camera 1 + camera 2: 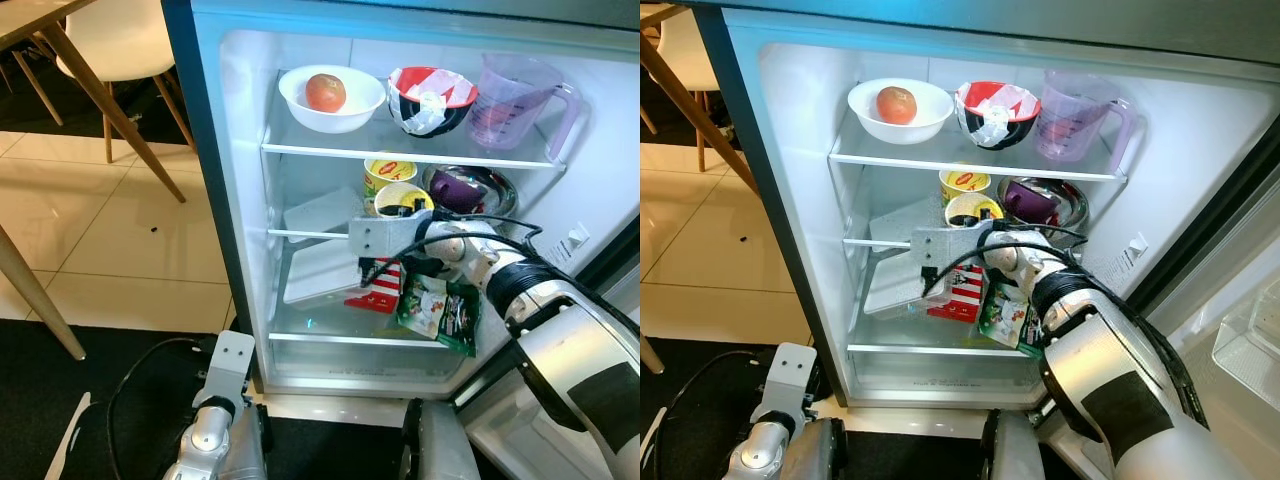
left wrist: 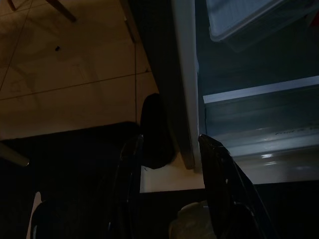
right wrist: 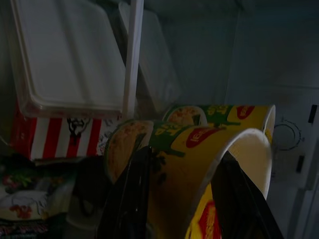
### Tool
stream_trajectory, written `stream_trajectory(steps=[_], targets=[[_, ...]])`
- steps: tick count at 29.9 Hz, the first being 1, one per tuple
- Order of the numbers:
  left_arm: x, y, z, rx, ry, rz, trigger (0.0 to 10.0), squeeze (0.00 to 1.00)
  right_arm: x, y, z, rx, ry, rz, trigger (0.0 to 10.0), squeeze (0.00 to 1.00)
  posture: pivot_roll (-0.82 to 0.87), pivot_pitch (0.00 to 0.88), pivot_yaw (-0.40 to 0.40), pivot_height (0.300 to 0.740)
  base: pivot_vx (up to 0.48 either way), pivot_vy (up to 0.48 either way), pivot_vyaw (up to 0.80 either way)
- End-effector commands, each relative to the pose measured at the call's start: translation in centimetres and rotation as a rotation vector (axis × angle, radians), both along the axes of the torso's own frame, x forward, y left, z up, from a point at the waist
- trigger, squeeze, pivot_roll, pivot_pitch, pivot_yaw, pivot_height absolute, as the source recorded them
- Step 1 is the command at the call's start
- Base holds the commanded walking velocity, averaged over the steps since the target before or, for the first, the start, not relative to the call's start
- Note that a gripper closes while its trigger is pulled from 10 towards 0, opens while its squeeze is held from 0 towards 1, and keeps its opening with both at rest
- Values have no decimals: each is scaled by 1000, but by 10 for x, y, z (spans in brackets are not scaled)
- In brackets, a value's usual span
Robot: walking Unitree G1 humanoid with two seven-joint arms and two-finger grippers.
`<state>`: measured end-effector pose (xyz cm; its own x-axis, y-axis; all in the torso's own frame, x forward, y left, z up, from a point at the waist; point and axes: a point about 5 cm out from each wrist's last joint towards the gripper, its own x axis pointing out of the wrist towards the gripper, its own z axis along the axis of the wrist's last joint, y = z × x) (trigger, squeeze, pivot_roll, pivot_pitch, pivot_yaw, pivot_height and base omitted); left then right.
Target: Restocking fridge
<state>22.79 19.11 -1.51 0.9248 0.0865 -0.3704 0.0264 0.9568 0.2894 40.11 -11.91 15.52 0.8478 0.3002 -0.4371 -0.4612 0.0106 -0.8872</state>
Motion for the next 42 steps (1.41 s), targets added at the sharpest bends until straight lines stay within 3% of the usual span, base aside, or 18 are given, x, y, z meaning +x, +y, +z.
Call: stream_trajectory(steps=[1,7,11,16,23,30,42], targets=[[-2,-4,-3,0,20,-17,10000,12,1,-5,2,-26,-13,-3,10000,0,133,57,-100,511,0,0,0],[-1,-5,-2,-2,18,-19,10000,16,5,-8,12,-100,-93,9,10000,0,129,58,-100,511,0,0,0],[-1,-6,-2,-3,18,-20,10000,12,6,-8,16,-95,-112,4,10000,0,129,59,-100,511,0,0,0],[-1,-7,-2,-5,19,-23,10000,12,11,-2,29,-23,-157,-27,10000,0,128,59,-98,511,0,0,0],[-1,-7,-2,-5,19,-23,10000,16,11,3,30,103,-115,-71,10000,0,128,59,-99,511,0,0,0],[-1,-8,-3,-6,21,-24,10000,12,11,3,30,90,-111,-70,10000,0,128,60,-96,511,0,0,0],[2,-12,-4,-12,25,-35,10000,12,14,-33,35,48,-157,-178,10000,0,99,46,-85,511,0,0,0]])
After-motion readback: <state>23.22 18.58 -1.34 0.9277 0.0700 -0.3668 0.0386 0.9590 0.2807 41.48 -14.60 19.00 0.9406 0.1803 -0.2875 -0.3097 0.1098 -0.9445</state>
